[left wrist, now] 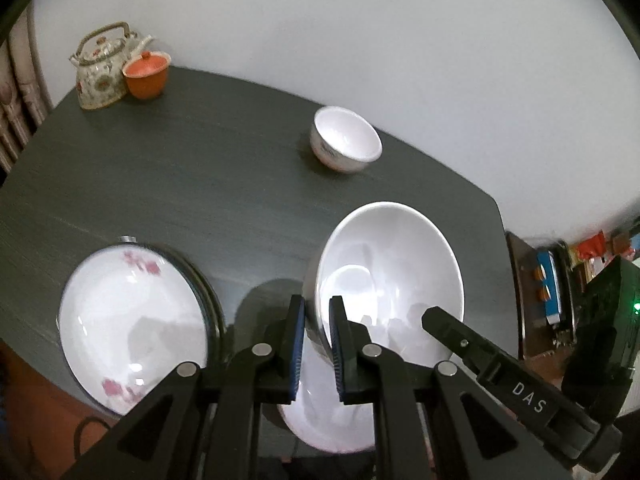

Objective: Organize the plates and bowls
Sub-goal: 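Carry the 'Dog' bowl over the pink bowl with both grippers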

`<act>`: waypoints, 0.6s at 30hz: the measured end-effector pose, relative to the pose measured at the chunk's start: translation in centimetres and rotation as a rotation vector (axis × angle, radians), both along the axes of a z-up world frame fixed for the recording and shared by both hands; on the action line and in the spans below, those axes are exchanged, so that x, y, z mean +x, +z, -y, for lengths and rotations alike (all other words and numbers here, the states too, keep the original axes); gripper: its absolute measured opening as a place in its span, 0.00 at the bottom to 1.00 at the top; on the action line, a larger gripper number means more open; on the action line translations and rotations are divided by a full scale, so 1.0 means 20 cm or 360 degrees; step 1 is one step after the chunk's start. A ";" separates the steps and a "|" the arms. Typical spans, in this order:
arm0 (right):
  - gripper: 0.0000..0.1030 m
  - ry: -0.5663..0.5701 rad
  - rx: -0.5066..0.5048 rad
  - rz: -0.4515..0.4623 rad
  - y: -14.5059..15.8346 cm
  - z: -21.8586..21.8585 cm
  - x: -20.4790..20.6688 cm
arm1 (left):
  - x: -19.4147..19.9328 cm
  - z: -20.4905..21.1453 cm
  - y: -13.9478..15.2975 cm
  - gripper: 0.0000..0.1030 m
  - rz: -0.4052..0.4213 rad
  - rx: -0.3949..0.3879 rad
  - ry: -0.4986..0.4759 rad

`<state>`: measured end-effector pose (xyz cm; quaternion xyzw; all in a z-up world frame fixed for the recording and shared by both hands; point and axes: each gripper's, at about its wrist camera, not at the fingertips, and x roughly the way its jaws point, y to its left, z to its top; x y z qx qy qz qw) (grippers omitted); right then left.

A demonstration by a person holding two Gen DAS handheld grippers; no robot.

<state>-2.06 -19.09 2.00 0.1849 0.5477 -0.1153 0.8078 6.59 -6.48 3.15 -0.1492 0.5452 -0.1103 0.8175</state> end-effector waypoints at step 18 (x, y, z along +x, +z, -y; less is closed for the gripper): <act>0.15 -0.0041 -0.0066 -0.0193 -0.22 0.03 -0.22 | -0.16 0.16 -0.29 0.12 -0.0202 0.0139 -0.0079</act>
